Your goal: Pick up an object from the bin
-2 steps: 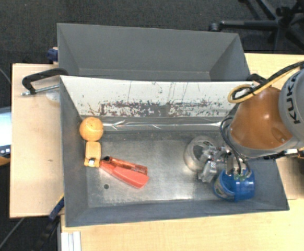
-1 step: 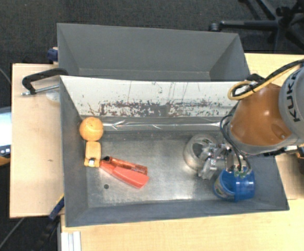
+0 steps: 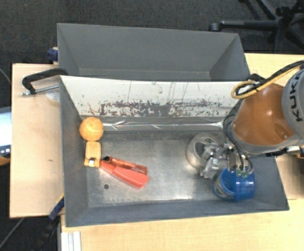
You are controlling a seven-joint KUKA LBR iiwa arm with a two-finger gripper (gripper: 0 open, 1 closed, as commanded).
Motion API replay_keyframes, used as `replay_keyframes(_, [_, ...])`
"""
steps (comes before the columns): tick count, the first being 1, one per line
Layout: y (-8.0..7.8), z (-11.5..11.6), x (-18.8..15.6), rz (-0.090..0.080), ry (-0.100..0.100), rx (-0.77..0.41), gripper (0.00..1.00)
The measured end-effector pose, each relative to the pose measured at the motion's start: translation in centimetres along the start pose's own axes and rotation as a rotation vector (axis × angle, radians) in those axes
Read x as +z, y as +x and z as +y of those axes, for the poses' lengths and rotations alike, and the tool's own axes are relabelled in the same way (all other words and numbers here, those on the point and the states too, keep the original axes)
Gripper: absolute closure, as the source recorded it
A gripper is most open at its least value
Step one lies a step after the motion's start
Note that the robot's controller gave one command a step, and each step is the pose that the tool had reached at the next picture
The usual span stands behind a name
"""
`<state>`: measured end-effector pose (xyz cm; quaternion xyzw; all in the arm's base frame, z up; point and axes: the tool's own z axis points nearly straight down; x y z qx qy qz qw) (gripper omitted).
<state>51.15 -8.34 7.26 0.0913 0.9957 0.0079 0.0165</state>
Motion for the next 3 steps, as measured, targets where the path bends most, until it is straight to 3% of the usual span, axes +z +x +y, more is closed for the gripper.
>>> replay_keyframes(3, [-1.1, 0.1, -7.1, -0.002, 0.001, -0.029, 1.0])
